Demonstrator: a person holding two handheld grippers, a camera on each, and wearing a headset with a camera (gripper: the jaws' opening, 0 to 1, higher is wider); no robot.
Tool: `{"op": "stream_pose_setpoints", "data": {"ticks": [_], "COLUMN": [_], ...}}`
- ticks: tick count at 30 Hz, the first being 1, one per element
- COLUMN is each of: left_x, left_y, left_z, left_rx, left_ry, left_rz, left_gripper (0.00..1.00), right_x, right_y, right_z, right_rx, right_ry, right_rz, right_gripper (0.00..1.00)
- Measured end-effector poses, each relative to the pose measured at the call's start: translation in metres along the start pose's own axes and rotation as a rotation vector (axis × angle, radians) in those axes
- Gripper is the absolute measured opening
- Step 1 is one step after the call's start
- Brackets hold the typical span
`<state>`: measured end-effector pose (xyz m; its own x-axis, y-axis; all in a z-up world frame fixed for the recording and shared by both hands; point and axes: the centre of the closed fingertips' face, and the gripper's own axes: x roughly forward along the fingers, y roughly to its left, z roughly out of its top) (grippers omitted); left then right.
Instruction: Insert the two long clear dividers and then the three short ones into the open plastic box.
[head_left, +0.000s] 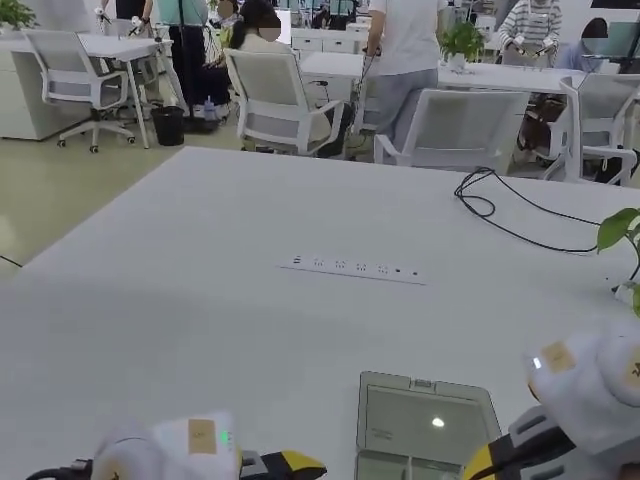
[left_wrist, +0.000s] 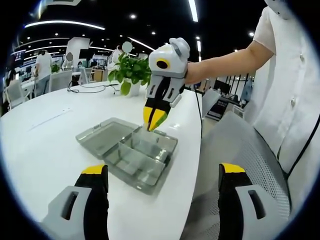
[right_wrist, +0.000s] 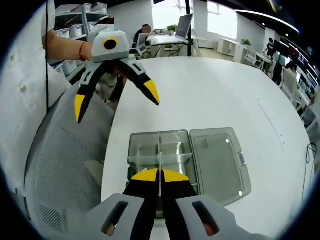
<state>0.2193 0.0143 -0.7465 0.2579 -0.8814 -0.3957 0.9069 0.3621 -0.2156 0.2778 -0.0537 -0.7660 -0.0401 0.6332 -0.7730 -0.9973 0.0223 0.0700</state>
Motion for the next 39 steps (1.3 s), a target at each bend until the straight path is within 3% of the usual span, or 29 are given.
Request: {"op": "stream_pose_setpoints", "data": {"ticks": [8, 18, 39], "left_x": [0.001, 0.001, -0.001], "left_y": [-0.001, -0.001, 0.000], "left_z": [-0.001, -0.001, -0.004], "left_rx": [-0.007, -0.005, -0.023], "left_ry": [-0.001, -0.002, -0.004], "left_rz": [0.001, 0.001, 0.009], "left_gripper": [0.93, 0.93, 0.93], "right_x": [0.005, 0.011, 0.043], "right_y": [0.003, 0.003, 0.002], "right_z": [0.001, 0.000, -0.021], "right_rx": [-0.047, -0.040, -0.068], "right_ry": [0.013, 0.018, 0.167], "right_rz": [0.006, 0.012, 0.027], "right_gripper": [0.03, 0.03, 0.03]}}
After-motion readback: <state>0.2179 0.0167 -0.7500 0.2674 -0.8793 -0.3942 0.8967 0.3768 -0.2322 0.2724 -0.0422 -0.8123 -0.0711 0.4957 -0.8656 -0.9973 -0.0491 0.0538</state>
